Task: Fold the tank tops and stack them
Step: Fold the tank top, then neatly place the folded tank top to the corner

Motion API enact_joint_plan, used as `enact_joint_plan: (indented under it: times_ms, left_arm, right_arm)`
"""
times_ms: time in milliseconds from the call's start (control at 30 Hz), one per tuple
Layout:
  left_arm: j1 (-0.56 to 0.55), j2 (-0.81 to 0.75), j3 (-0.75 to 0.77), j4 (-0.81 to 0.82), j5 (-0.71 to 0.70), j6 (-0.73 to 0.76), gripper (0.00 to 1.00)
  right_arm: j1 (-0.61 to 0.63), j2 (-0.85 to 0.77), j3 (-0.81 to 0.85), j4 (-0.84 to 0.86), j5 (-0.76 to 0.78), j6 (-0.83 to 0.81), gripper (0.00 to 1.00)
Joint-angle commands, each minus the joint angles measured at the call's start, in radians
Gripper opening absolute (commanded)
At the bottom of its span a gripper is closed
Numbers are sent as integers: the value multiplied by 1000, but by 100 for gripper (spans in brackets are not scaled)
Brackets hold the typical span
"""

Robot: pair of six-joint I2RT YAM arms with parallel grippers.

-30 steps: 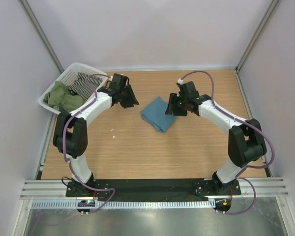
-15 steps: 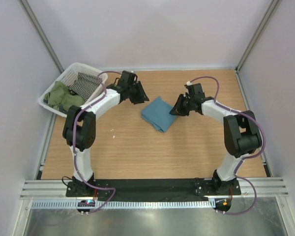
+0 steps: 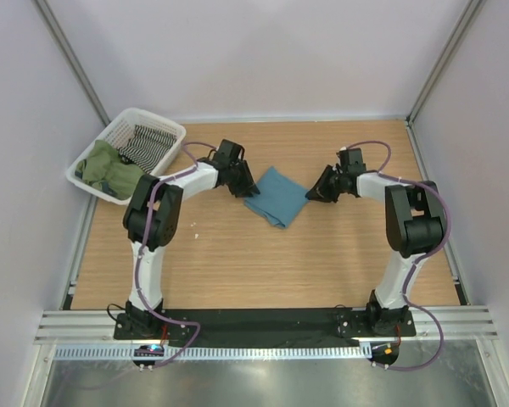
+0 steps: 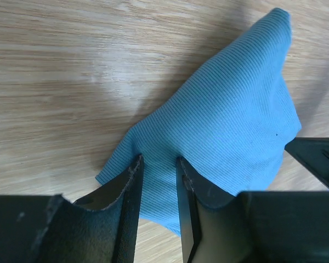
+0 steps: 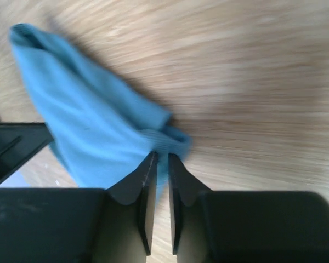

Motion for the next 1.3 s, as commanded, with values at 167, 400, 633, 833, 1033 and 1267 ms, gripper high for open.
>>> enact_joint_plan:
  times_ms: [167,400,633,833,1033,1267]
  left_arm:
    - [8,-168,-110,5,-105,51,46]
    - [15,-292,-84,-95,-157,85,61]
    - [187,-373,-29,-207,-206,108,61]
    - [376,-429,-27,-273,-320,93,60]
    - [500,-447,-24,-284,-436,50,58]
    - [528,-355,135,-472,-691,-105,55]
  right_arm:
    - [-20,-156,-56,-43,85,-72,47]
    - [0,-181,-88,-21,-8,-78,55]
    - [65,-115,-60,-9,-46,-77,55]
    - [100,-25,-19,22,-63,-55,50]
    - [95,38,19,43,-77,-40,23]
    - [-58,-50,-103,118,-40,23,1]
